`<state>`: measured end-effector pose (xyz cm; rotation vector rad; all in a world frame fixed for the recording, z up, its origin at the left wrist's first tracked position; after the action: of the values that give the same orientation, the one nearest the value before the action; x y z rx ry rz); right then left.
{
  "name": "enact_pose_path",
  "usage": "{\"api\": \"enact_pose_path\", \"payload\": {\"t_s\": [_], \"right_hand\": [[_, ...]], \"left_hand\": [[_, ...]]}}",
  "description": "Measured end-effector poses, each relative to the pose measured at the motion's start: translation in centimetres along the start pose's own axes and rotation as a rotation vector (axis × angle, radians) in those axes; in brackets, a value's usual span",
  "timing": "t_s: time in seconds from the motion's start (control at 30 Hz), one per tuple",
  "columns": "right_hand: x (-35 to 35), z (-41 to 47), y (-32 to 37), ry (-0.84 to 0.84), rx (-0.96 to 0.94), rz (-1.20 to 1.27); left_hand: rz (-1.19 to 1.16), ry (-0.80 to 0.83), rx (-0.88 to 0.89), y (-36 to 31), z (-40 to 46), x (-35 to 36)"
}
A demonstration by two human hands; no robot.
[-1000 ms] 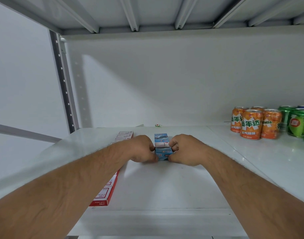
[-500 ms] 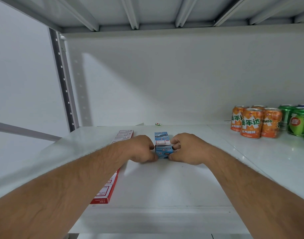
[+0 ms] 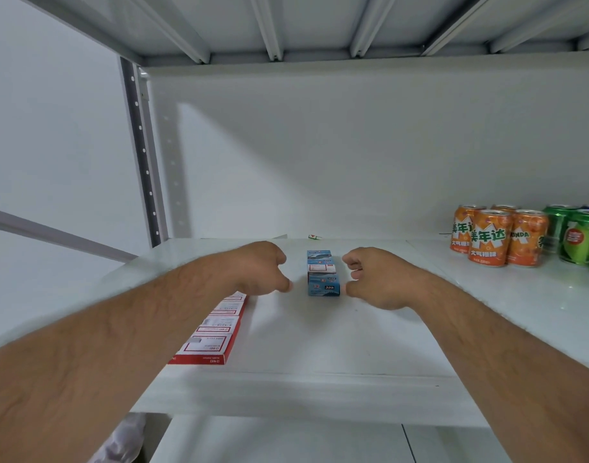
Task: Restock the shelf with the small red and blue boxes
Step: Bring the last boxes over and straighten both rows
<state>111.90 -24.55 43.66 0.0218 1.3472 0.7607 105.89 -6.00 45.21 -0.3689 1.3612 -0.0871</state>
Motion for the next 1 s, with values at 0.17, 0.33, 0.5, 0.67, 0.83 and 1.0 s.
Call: {"api": "enact_pose_path", "payload": {"t_s": [0.17, 0.33, 0.5, 0.67, 0.83, 1.0], "right_hand": [[-0.3, -0.6, 0.3, 0.003, 0.0, 0.0], [-0.4, -1.4, 0.6, 0.017, -0.026, 0.04], [-0.6, -2.3, 0.7, 0.028, -0.074, 0.051], [-1.0, -2.8, 0.4, 0.025, -0.111, 0.076], [-1.1, -3.5, 0.6, 0.031, -0.144, 0.078], [-1.3, -4.6, 1.2, 0.002, -0.137, 0.073]], "left_hand": [[-0.033, -0.027, -0.015, 0.0, -1.3, -0.5], [-0.065, -0.031, -0.046, 0.3, -2.5, -0.6], [-0.025, -0.038, -0.056, -0.7, -3.9, -0.4], [-0.079, -0.091, -0.102, -0.5, -5.1, -1.7], [-0.136, -0.122, -0.151, 1.0, -6.4, -2.4], [-0.197, -0.14, -0.134, 2.0, -7.4, -2.3]]}}
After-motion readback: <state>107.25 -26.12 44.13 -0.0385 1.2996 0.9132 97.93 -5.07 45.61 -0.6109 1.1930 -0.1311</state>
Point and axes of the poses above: each hand's wrist, its own z-axis towards the middle knuckle, its own x-axis out of the palm, y = z × x, the point moved 6 cm from there along z, towards the middle knuckle, and after that the axes turned 8 degrees about -y, right-handed, at the moved point
